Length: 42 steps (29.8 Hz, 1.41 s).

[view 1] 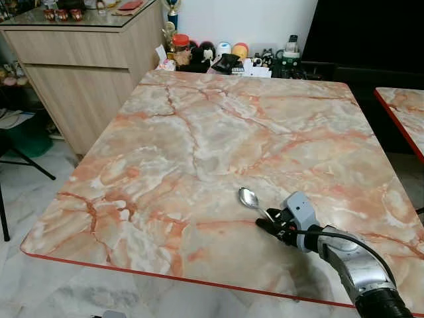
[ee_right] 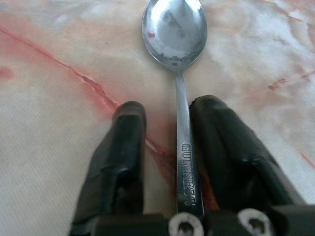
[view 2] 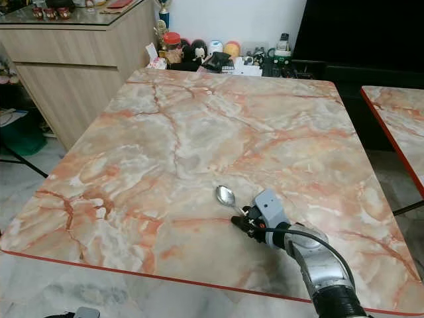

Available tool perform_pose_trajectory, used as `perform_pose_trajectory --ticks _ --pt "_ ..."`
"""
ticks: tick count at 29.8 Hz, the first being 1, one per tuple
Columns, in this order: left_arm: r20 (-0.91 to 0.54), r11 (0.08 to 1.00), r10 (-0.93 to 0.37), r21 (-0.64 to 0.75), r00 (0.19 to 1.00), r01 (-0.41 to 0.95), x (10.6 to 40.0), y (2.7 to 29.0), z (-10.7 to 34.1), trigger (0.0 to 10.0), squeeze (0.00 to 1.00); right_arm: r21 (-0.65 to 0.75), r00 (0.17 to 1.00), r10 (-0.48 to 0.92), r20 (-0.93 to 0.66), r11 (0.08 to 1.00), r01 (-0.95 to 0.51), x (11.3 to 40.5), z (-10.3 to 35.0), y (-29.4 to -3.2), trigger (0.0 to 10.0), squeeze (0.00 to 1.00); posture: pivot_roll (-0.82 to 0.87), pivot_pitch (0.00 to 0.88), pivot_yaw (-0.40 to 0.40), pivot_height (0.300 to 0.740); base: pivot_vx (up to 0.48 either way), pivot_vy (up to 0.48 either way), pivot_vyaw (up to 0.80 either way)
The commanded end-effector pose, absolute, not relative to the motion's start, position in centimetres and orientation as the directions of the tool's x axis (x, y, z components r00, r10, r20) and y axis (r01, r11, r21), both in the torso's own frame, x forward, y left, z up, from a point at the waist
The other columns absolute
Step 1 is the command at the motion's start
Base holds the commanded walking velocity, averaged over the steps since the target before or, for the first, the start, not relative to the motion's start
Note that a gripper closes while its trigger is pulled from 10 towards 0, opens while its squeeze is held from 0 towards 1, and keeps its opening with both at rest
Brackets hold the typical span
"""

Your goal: Setting the table

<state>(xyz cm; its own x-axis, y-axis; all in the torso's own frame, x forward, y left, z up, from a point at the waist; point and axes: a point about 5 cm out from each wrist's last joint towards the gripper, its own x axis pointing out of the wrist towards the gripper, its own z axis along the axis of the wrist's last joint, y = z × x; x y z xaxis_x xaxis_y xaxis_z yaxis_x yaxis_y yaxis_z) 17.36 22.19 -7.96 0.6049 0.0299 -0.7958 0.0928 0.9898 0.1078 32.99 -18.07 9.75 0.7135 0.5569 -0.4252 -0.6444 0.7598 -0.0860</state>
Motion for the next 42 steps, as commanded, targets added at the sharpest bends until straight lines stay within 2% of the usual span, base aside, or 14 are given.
perform_pose_trajectory --ticks 1,4,5,6,7,15,18,19,20,21,39,40,41,42 --pt "-0.817 0.99 0.026 0.101 0.576 0.098 16.3 22.1 -8.5 10.0 0.0 -0.078 0.712 0.527 -0.464 0.776 -0.626 32.7 8.7 -18.4 0.0 0.0 0.05 0.117 0.016 0.74 0.0 0.0 0.0" --pt "-0.817 0.99 0.024 0.1 0.575 0.1 16.3 22.0 -8.5 10.0 0.0 -0.078 0.716 0.517 -0.468 0.783 -0.617 32.7 8.6 -18.6 0.3 0.0 0.05 0.115 0.015 0.74 0.0 0.0 0.0" --pt "-0.818 0.99 0.024 0.099 0.575 0.101 16.3 22.0 -8.5 10.0 0.0 -0.077 0.716 0.516 -0.47 0.784 -0.616 32.7 8.5 -18.6 5.0 0.0 0.04 0.111 0.014 0.74 0.0 0.0 0.0" --pt "-0.818 0.99 0.023 0.099 0.574 0.102 16.3 22.0 -8.5 10.0 0.0 -0.084 0.715 0.509 -0.48 0.785 -0.614 32.6 8.3 -18.7 5.0 0.0 0.04 0.109 0.013 0.74 0.0 0.0 0.0" --pt "-0.819 0.99 0.022 0.098 0.574 0.103 16.2 21.9 -8.5 10.0 0.0 -0.087 0.716 0.499 -0.487 0.789 -0.609 32.6 8.1 -18.8 10.0 0.0 0.04 0.106 0.013 0.74 0.0 0.0 0.0" --pt "-0.822 0.99 0.017 0.095 0.569 0.108 16.1 21.8 -8.6 10.0 0.0 -0.069 0.711 0.493 -0.501 0.796 -0.601 32.5 7.5 -18.8 10.0 0.0 0.05 0.105 0.012 0.74 0.0 0.0 0.0" --pt "-0.822 0.99 0.015 0.093 0.569 0.108 16.1 21.8 -8.7 10.0 0.0 -0.064 0.709 0.494 -0.503 0.797 -0.601 32.5 7.3 -18.7 8.3 0.0 0.05 0.111 0.011 0.74 0.0 0.0 0.0" --pt "-0.822 0.99 0.015 0.092 0.569 0.108 16.0 21.8 -8.7 10.0 0.0 -0.066 0.708 0.489 -0.509 0.798 -0.599 32.5 7.2 -18.7 4.5 0.0 0.05 0.114 0.01 0.74 0.0 0.0 0.0" --pt "-0.822 0.99 0.014 0.091 0.57 0.107 16.1 21.8 -8.7 10.0 0.0 -0.067 0.707 0.484 -0.515 0.8 -0.596 32.5 7.0 -18.8 2.8 0.0 0.05 0.117 0.009 0.74 0.0 0.0 0.0" --pt "-0.822 0.99 0.014 0.09 0.57 0.105 16.1 21.7 -8.7 10.0 0.0 -0.065 0.704 0.485 -0.519 0.799 -0.598 32.4 6.8 -18.7 0.0 0.0 0.05 0.119 0.01 0.74 0.0 0.0 0.0" --pt "-0.824 0.991 0.01 0.083 0.566 0.104 16.0 21.6 -8.7 10.0 0.0 -0.075 0.723 0.46 -0.516 0.816 -0.573 32.3 6.2 -18.5 0.0 0.0 0.05 0.133 0.009 0.74 0.0 0.0 0.0" --pt "-0.825 0.991 0.012 0.085 0.566 0.104 16.0 21.6 -8.7 10.0 0.0 -0.098 0.748 0.44 -0.498 0.828 -0.552 32.6 6.5 -18.5 8.0 0.0 0.05 0.132 0.01 0.74 0.0 0.0 0.0" --pt "-0.825 0.991 0.013 0.087 0.565 0.104 16.0 21.6 -8.7 10.0 0.0 -0.114 0.764 0.426 -0.484 0.836 -0.537 32.7 6.6 -18.5 8.0 0.0 0.05 0.131 0.009 0.74 0.0 0.0 0.0" --pt "-0.824 0.991 0.014 0.088 0.566 0.103 16.0 21.6 -8.7 10.0 0.0 -0.122 0.812 0.403 -0.422 0.862 -0.492 33.3 7.4 -18.5 10.0 0.0 0.05 0.131 0.009 0.74 0.0 0.0 0.0"
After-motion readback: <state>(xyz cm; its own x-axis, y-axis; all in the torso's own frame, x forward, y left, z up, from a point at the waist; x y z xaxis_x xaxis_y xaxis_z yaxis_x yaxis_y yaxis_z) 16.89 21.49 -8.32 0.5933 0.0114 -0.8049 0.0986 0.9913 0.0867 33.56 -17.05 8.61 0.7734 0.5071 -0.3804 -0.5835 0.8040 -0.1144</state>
